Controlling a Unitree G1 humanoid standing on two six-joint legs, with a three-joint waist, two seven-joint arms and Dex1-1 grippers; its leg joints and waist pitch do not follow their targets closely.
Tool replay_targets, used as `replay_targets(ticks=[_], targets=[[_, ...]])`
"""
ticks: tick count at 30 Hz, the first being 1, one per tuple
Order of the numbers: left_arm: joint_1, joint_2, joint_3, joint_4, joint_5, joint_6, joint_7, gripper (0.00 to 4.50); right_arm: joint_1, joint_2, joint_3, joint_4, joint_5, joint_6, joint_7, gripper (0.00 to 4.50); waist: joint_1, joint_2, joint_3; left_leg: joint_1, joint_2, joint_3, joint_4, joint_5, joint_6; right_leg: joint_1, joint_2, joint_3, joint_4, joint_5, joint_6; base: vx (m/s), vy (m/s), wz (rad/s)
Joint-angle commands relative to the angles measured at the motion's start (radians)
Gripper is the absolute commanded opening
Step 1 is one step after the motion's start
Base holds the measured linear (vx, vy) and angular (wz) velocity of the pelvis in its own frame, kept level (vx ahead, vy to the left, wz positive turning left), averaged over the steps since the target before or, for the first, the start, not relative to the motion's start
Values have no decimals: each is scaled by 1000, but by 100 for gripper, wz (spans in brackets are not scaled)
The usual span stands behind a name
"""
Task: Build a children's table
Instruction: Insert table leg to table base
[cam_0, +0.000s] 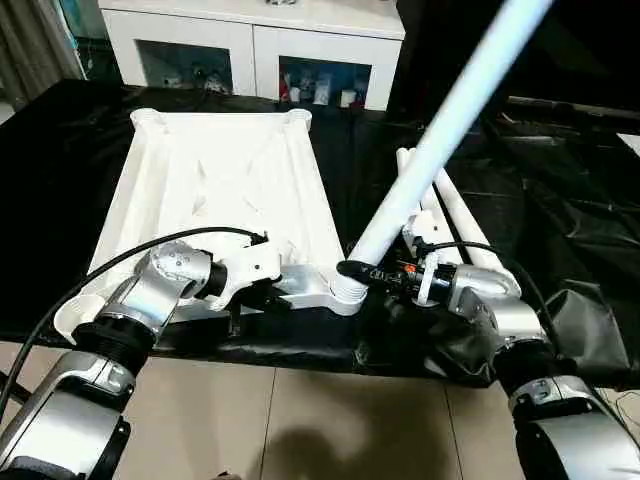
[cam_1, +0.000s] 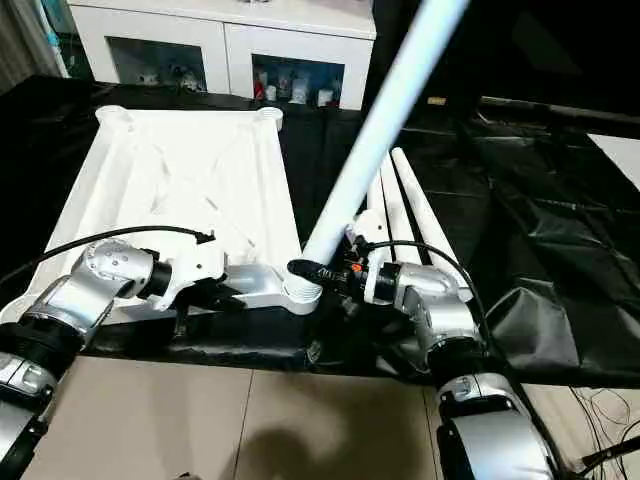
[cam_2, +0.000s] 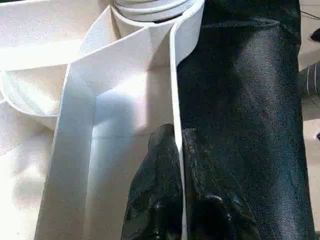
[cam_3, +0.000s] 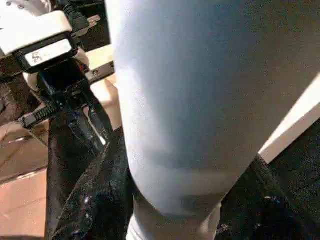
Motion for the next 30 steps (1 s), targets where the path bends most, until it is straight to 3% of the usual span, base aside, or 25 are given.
replay_targets(ticks=[1,3,4,11,14,22,26,30], targets=[[-12,9,-19,5,24,-20,3,0,33,-25,101,65,-116,48,37,187,-7,4,-50,3,33,-3,-74,-192,33,38,-78,55,-86,-108,-230,0,0,0],[-9,9,-23,1,26,-20,1,0,25,-27,119,64,-128,53,55,187,-4,8,-48,3,32,-3,-73,-189,37,37,-82,56,-88,-140,-225,0,0,0],[-7,9,-24,-2,26,-20,1,0,19,-27,128,67,-133,63,67,187,-5,2,-47,3,33,-2,-73,-189,38,37,-81,56,-90,-146,-221,0,0,0],[5,16,-22,-20,27,-20,-7,0,4,-48,205,85,-186,74,143,187,-6,-5,-44,6,35,-3,-77,-199,35,32,-82,56,-91,-163,-209,0,0,0],[10,20,-21,-30,24,-19,-6,0,8,-51,202,96,-186,61,136,187,-5,-9,-43,6,37,-3,-80,-188,40,33,-82,55,-90,-138,-208,0,0,0],[34,19,-20,-69,-24,-59,-82,0,46,-63,209,72,-171,42,201,187,-4,-4,-38,7,37,-1,-82,-191,47,32,-80,56,-91,-110,-214,0,0,0],[26,26,-46,-77,-16,-83,-138,0,49,-71,228,76,-189,-14,238,187,-5,4,-38,8,38,-1,-84,-198,44,32,-79,55,-89,-86,-226,0,0,0],[14,29,-52,-65,-2,-87,-133,0,48,-65,217,86,-186,-37,221,187,-7,5,-38,9,38,-1,-86,-210,40,34,-78,54,-90,-83,-233,0,0,0]])
